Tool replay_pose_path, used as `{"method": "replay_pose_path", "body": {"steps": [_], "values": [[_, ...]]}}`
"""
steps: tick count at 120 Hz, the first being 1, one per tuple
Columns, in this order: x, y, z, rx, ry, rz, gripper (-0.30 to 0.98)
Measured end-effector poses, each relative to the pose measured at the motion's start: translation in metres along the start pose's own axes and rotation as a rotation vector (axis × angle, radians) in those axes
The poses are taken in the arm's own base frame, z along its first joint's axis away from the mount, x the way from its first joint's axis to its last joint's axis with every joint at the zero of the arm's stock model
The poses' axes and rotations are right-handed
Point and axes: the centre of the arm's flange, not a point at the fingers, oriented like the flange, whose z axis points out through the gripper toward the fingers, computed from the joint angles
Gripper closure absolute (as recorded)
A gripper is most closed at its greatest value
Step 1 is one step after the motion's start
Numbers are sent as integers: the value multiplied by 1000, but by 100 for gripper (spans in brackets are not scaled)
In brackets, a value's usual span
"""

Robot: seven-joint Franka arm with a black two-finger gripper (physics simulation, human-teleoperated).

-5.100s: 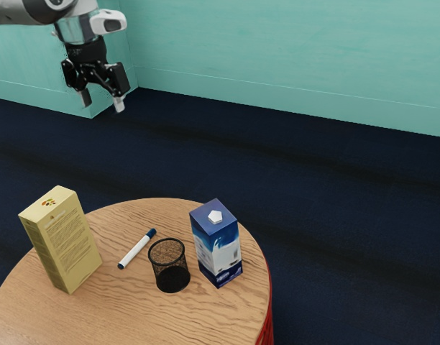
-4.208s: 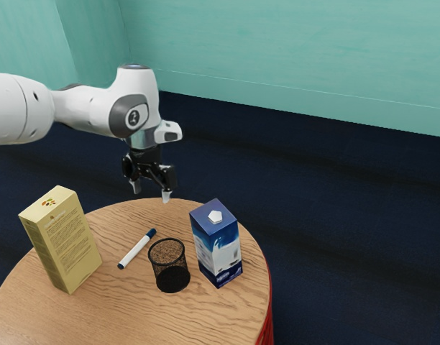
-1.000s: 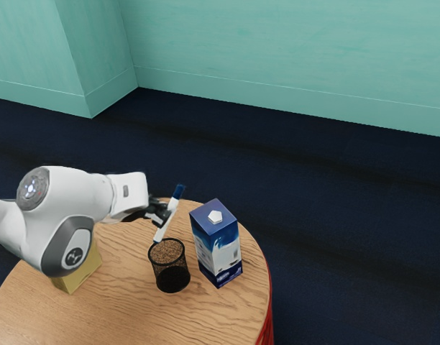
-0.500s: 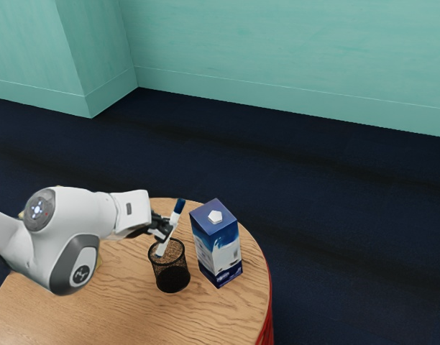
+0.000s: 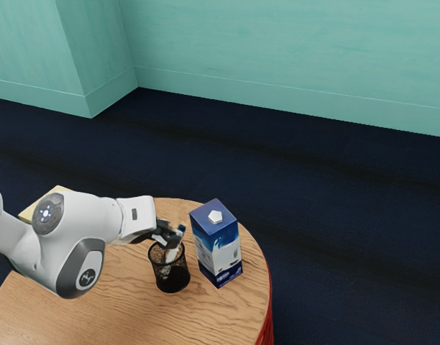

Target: Put the marker into the pen holder.

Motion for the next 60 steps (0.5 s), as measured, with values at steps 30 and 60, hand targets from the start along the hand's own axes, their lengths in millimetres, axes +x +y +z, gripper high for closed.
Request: {"method": "replay_pose_path", "body": {"steps": [30, 60], "values": [[82, -70, 2, 2, -127, -128, 13], [280, -181, -78, -15, -379, -178, 4]]}}
